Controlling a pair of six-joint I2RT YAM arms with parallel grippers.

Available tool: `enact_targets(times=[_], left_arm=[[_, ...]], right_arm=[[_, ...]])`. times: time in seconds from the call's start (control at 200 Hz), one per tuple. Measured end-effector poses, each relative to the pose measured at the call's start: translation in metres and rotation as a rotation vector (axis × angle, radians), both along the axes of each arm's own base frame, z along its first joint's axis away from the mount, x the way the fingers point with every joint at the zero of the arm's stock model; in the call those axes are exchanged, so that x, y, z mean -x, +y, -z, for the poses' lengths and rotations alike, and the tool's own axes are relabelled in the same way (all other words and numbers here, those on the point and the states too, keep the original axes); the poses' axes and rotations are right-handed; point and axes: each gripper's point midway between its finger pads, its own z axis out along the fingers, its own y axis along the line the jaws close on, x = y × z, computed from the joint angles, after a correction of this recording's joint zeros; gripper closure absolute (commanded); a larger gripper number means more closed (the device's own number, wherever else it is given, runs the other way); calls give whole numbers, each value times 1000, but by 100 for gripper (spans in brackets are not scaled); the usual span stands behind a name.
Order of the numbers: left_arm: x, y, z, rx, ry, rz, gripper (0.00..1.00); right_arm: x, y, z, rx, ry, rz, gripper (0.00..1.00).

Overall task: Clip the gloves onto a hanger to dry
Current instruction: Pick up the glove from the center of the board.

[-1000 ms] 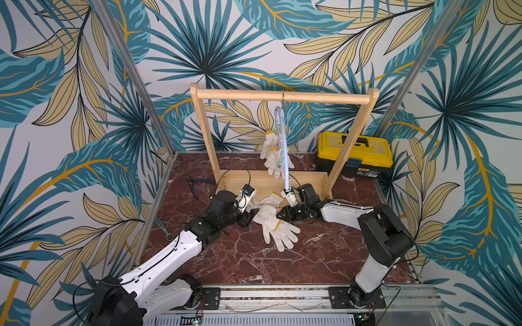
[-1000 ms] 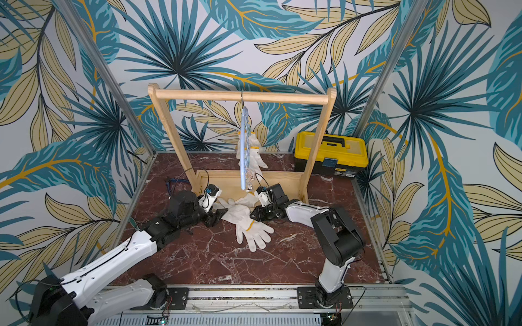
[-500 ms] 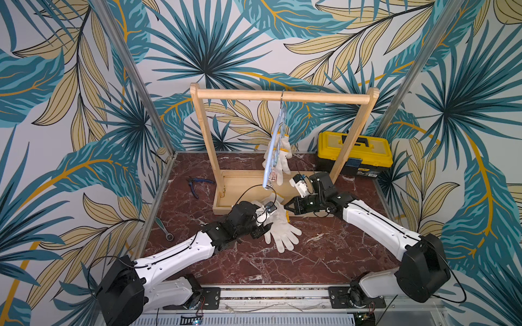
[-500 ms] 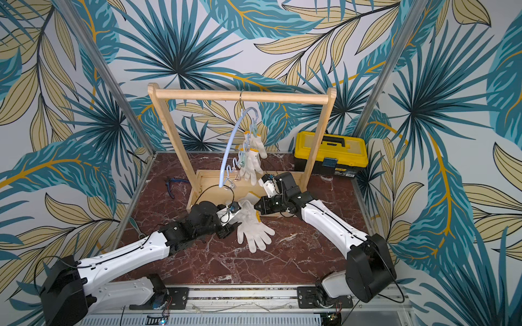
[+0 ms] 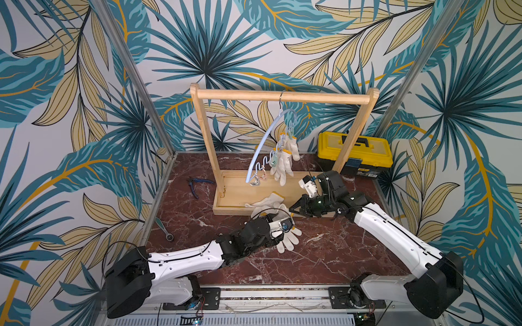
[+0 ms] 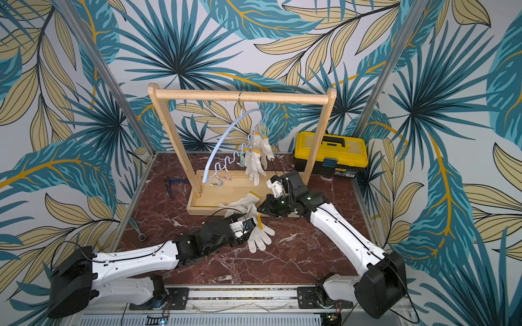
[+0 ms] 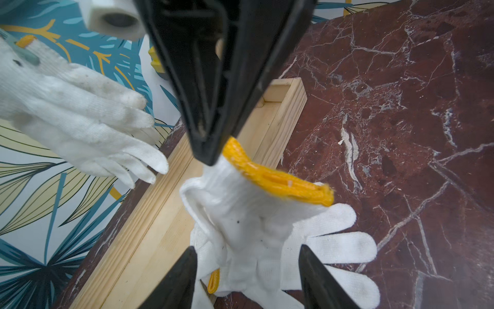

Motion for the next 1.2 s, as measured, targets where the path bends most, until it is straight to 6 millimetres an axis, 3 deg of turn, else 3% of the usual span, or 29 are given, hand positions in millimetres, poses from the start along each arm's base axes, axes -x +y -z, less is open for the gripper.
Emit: enact_targets(times=[0.195, 0.381, 0.586, 0.801, 0.976, 1.137, 1.202], left_arm=[[-1, -7, -16, 52, -58, -25, 40], [-8, -13, -21, 88, -95, -69, 42], [-15, -18, -9, 82, -99, -111, 45], [-20, -25, -24, 146, -104, -146, 67], [-22, -25, -34, 191, -107, -166, 79], [-22, -24, -40, 216, -105, -171, 99], [-21, -23, -44, 228, -104, -170, 100]], right_arm=[[-7, 1, -33, -56, -33, 57, 100], [-8, -2, -38, -78, -4, 117, 100], [-5, -8, -45, -109, -4, 178, 100], [-6, -12, -49, -125, -19, 213, 100], [-5, -17, -35, -118, -4, 245, 100], [-6, -20, -31, -111, -2, 269, 100], [-7, -20, -33, -118, -12, 272, 100]])
